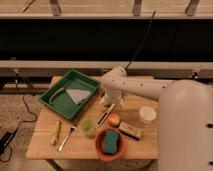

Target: Place brush in metal cup

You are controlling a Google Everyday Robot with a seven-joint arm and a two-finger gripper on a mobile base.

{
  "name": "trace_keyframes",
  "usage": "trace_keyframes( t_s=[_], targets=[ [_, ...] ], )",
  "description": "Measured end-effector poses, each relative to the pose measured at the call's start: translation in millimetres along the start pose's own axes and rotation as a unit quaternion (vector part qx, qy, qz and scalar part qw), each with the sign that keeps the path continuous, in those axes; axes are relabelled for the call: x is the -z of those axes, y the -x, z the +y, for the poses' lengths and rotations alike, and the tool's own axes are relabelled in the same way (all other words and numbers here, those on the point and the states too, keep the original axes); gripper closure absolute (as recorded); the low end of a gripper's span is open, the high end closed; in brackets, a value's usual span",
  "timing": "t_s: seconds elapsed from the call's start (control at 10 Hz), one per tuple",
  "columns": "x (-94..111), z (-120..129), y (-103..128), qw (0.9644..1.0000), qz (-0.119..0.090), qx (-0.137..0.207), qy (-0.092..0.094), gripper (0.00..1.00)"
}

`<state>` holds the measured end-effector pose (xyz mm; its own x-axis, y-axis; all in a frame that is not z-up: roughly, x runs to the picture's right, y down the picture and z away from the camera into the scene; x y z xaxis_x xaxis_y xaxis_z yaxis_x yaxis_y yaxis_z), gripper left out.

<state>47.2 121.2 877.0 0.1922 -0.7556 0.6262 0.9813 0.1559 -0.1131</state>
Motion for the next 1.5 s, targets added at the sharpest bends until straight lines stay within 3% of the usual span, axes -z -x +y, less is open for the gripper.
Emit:
trace_keyframes(
  t_s=[0.5,0.7,1.1,1.5],
  targets=[
    [-27,-32,35,0.9995,-0.004,0.029,-0.013,0.2],
    [-35,-33,36,0.9995,-0.002,0.03,-0.009,0.2],
    [-47,-26,25,0.9993,0.009,0.028,0.022,0.22],
    [-50,-18,21,0.999,0.008,0.021,0.038,0.62]
  ],
)
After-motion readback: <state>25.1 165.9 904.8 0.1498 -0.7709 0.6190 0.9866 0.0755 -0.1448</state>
